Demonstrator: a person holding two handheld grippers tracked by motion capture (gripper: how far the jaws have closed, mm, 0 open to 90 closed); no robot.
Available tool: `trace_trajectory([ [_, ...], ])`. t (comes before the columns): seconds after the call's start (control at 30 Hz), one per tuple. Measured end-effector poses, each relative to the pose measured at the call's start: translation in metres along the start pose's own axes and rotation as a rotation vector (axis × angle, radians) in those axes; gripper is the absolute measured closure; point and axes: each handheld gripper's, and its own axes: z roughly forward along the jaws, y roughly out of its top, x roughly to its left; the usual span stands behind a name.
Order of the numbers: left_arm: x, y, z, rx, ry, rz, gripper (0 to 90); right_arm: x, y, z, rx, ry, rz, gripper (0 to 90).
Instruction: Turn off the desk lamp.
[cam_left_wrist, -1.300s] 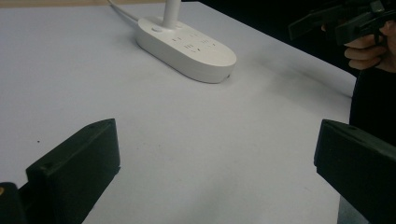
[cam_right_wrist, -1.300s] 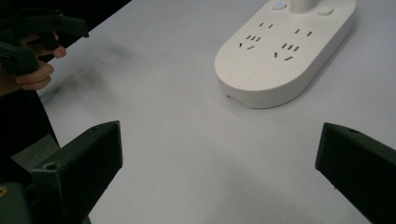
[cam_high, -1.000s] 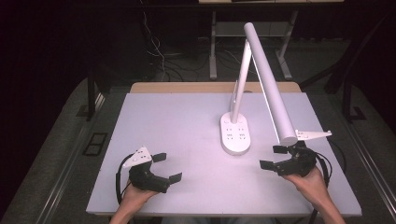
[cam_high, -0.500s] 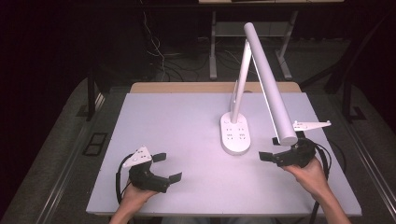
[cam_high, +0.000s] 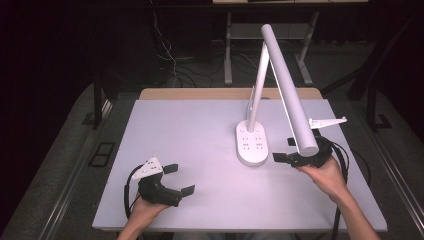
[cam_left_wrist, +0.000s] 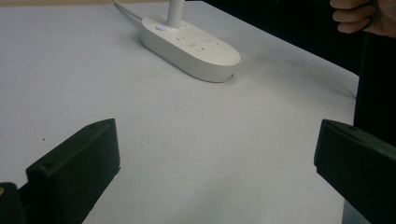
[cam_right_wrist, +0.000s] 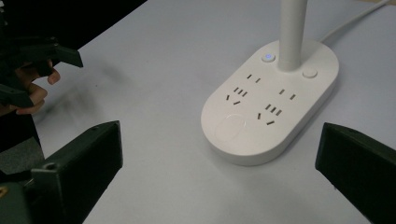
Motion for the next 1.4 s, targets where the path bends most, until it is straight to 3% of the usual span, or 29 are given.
trace_trajectory([
  [0.6,0.0,0.0,0.001,0.003,-0.001,0.001,0.0,-0.012,0.033,0.015,0.001,-0.002,-0.004,0.6],
  [0.77,0.0,0.0,0.001,0.004,-0.002,0.002,0.0,-0.021,0.039,0.022,0.001,-0.006,-0.003,0.6],
  [0.93,0.0,0.0,0.001,0.004,-0.004,0.004,0.0,-0.033,0.039,0.033,0.003,-0.001,0.029,0.7],
  [1.17,0.0,0.0,0.001,0.003,-0.005,0.0,0.0,-0.05,0.041,0.052,0.018,-0.026,0.037,0.8],
  [1.33,0.0,0.001,0.001,0.0,-0.007,0.001,0.0,-0.06,0.041,0.057,0.0,-0.032,0.067,8.5],
  [1.4,0.0,0.001,0.001,0.002,-0.008,0.004,0.0,-0.065,0.042,0.062,-0.005,-0.043,0.074,18.5],
])
